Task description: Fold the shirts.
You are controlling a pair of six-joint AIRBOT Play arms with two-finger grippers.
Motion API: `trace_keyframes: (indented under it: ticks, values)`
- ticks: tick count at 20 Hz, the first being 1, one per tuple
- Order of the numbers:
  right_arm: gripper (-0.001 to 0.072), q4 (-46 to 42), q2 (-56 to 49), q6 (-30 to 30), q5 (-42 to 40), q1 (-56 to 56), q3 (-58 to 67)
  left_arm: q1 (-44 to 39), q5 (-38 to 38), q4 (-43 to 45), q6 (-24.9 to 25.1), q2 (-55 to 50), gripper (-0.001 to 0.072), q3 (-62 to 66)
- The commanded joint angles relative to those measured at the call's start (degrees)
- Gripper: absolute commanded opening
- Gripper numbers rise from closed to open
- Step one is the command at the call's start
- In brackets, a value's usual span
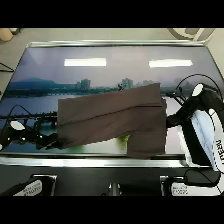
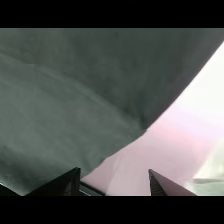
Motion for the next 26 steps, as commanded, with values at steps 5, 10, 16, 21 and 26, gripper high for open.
trace_keyframes:
  ticks: [5, 10, 16, 21, 26]
  values:
    - [0.0489, 3.7, 5.7, -2.8, -8.2, 0.0, -17.8, -0.5, 0.8, 0.1, 1.4, 0.8, 0.0030, -0.3]
    - [0.0485, 3.8, 5.7, -1.9, -13.2, 0.0, -18.4, -0.5, 0.8, 0.1, 1.5, 1.0, 0.0030, -0.3]
    - [0.0128, 4.1, 5.7, 0.9, -15.1, 0.0, -18.4, -0.5, 0.8, 0.1, 2.8, 1.0, 0.0030, -0.2]
    - [0.0025, 7.1, 10.5, -2.1, -14.7, 0.0, -17.1, 1.4, 0.1, 3.0, 3.6, 3.7, 0.0029, 4.6]
    - [0.0020, 9.8, 17.4, -2.1, -16.9, 0.0, -9.7, 1.8, -3.3, 0.6, 2.9, 7.0, 0.0028, 11.7]
